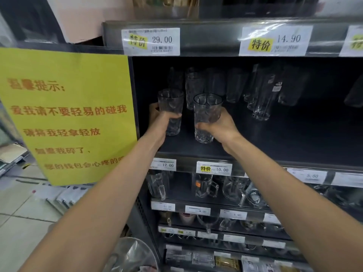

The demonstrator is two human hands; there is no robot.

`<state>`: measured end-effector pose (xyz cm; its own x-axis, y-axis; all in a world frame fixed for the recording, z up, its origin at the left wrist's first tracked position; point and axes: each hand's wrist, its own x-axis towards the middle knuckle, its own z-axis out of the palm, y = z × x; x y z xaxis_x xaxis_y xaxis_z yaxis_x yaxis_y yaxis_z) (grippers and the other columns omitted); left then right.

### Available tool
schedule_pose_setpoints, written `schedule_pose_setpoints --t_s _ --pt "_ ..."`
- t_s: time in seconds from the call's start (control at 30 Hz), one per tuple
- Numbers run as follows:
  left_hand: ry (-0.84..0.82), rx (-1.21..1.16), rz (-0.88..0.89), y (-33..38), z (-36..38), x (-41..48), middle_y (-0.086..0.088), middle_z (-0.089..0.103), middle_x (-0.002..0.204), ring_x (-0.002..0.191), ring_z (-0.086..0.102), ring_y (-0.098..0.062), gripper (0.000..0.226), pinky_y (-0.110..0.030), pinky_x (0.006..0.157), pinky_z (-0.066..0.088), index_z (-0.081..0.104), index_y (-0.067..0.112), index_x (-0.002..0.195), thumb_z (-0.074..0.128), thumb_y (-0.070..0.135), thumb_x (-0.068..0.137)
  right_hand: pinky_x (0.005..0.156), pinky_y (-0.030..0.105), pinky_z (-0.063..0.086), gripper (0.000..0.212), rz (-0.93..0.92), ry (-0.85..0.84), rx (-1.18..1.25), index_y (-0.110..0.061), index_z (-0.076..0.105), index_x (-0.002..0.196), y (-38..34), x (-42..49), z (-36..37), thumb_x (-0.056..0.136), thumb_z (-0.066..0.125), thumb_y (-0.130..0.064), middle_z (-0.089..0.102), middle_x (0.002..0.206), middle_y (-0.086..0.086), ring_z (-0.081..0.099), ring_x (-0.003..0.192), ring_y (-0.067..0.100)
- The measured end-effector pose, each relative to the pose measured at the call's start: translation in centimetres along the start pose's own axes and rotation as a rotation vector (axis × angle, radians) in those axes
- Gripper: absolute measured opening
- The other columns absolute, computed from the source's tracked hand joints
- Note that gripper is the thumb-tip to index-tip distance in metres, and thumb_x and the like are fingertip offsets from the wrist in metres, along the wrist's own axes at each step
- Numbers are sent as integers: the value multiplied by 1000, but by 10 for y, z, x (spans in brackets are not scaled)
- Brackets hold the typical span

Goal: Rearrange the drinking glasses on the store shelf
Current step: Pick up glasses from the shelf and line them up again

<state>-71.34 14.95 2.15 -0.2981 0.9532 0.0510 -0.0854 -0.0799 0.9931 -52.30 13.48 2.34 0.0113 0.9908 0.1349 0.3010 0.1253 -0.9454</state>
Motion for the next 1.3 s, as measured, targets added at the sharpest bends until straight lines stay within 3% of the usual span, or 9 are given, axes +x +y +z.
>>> schedule_pose_setpoints --t_s 0.1,0.17,0.27,0.47,0.6,0.73,0.97,1.17,1.3 --pt "20 -6 7 -1 0 7 -12 73 108 102 69 -28 82 -51 97 53 60 1 117 85 15 40 95 38 55 69 -12 -7 -10 -22 55 123 1 8 2 64 90 -28 68 112 -7 66 103 12" --pt "19 3 10 1 1 9 -11 72 110 103 69 -27 81 -50 97 53 59 5 119 85 16 43 93 31 52 69 -23 -23 -34 -21 53 126 -1 9 1 68 89 -28 65 114 -8 63 106 12" --pt "0 21 15 2 2 13 -5 68 115 107 65 -21 76 -40 95 53 53 14 126 86 17 57 88 22 45 73 -29 -47 -48 -19 50 133 0 13 -1 72 88 -27 59 115 -9 58 106 10" --pt "-21 53 90 -7 2 31 5 64 111 99 62 -7 62 -26 88 51 52 17 134 80 17 79 84 19 45 77 14 -82 23 -16 41 135 6 25 3 73 88 -26 58 120 -5 58 107 11" --pt "-9 64 150 -12 6 44 8 66 107 98 63 -7 52 -25 90 51 56 19 131 77 15 83 89 23 49 69 31 -93 37 -18 42 122 13 37 5 72 88 -29 60 125 2 61 110 13" --pt "28 93 192 -17 10 56 0 64 121 109 62 -14 56 -24 91 51 52 14 135 77 18 85 97 30 52 65 20 -61 48 -15 51 122 25 48 10 71 88 -31 63 121 3 63 109 14" --pt "109 115 216 -26 15 86 -6 63 114 105 63 -20 53 -28 86 53 50 5 122 80 22 82 85 15 50 47 -49 34 73 -20 58 109 33 61 17 73 87 -29 65 105 -7 62 101 4" --pt "140 152 268 -31 18 107 -3 67 113 96 62 -11 49 -18 79 53 59 7 125 79 24 84 90 20 50 51 -70 36 4 -18 62 116 34 79 24 75 85 -34 67 109 -5 63 103 6" --pt "146 144 279 -34 21 119 -9 69 116 101 66 -17 49 -29 85 57 63 6 125 80 23 82 82 13 47 48 -90 50 -13 -17 64 116 33 86 26 76 84 -33 65 100 -11 62 99 5"
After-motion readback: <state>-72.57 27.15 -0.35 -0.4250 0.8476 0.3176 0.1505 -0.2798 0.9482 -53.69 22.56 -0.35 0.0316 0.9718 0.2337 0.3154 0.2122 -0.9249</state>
